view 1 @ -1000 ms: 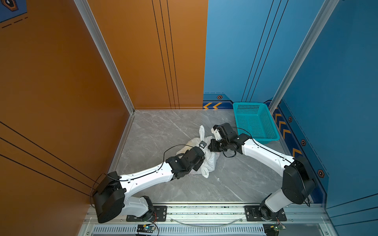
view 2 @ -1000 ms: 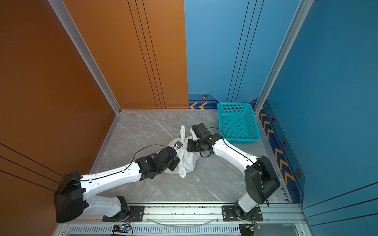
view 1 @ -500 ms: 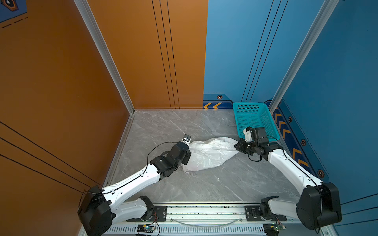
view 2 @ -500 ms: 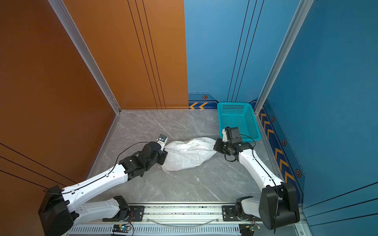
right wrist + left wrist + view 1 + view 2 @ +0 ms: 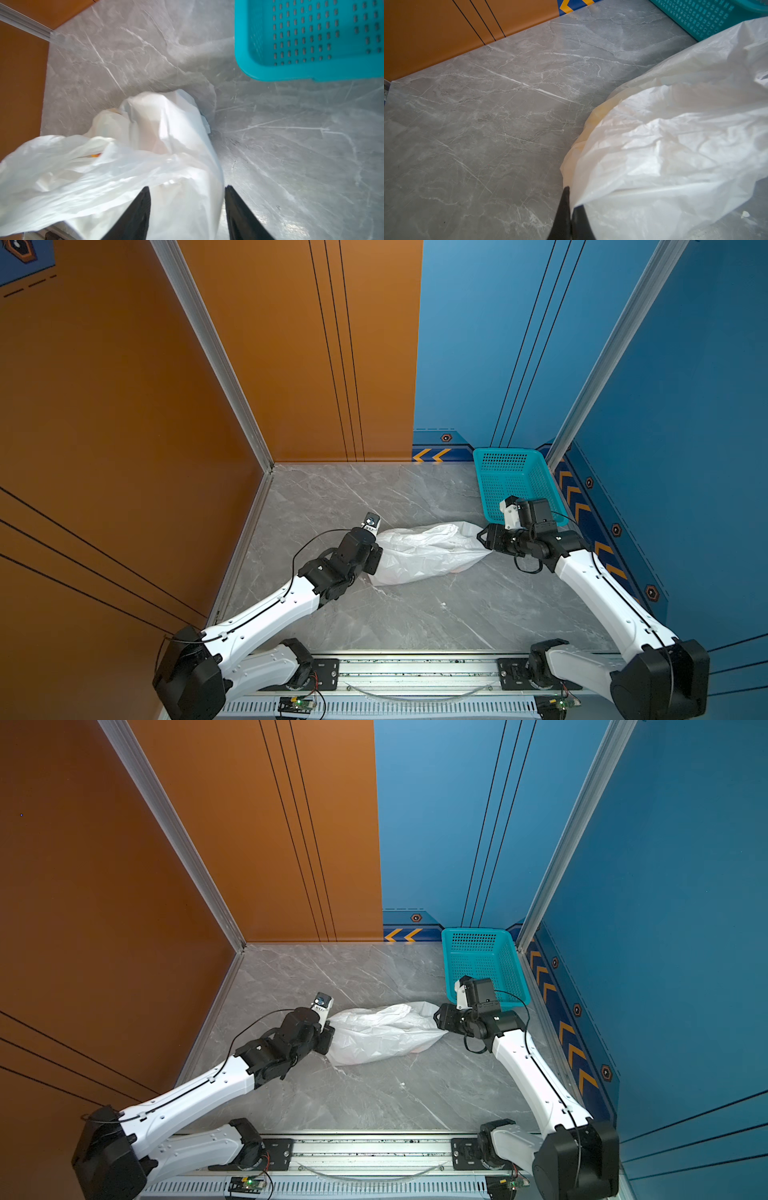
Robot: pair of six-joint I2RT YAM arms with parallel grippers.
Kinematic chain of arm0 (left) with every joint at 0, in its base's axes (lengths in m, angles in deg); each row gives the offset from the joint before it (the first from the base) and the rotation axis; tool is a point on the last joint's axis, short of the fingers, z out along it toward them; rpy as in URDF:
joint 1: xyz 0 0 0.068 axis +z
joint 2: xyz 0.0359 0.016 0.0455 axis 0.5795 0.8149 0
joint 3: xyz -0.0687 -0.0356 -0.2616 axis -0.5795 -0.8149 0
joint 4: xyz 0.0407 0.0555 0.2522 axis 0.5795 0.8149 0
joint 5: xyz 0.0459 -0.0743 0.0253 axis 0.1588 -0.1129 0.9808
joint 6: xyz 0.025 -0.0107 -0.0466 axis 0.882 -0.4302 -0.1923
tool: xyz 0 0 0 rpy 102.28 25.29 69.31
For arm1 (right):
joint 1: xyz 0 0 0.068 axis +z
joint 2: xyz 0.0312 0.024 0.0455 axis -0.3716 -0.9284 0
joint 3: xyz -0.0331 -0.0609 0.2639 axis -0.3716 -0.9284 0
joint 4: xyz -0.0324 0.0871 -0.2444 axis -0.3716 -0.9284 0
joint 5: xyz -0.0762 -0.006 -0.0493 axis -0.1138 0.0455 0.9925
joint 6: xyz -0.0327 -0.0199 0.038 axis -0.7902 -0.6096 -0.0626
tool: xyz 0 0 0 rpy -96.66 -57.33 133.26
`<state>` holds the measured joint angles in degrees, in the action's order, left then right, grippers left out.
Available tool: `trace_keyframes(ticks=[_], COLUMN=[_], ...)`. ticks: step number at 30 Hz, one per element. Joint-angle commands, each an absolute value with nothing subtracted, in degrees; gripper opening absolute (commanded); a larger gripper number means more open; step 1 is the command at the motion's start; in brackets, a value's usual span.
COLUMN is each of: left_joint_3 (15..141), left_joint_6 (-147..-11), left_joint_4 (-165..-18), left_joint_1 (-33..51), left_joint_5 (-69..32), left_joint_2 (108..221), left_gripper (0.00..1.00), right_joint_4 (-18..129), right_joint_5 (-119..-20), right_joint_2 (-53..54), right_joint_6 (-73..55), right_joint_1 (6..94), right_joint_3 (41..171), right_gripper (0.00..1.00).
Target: Untie the knot of the plastic bag and take out the fruit
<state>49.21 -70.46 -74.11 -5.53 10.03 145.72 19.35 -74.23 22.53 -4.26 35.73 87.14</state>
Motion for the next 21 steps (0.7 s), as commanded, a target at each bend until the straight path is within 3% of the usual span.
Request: trace_keyframes(ticks=[1,6,16,21], left_joint_3=[50.5,50.6,50.4,49.9], left_joint_6=[-69.0,-69.3,-69.8,-69.8], left_joint_4=[-75.9,-78.2,-77.2,-77.0], left_joint_1=[-5.8,-5.5,-3.2,-1.6], left_joint_5=[9.2,9.5,8.9,7.8], left_joint_2=[145.4,145.6,145.2,144.7], left_gripper=[0.00,0.00,0.00,0.00], right_joint_4=[13.1,12.1,12.9,14.9], right_joint_5=[-67.2,-64.2,-63.0,-63.2], right_joint_2=[23.6,19.8,16.4,17.3], right_joint_6=[-12.4,-20.7,-29.6,-31.8], right_joint_1=[40.3,48.6,52.7,52.8], right_joint_3=[92.8,95.9,95.0,93.1], right_gripper=[0.69,0.82,0.85,0.91])
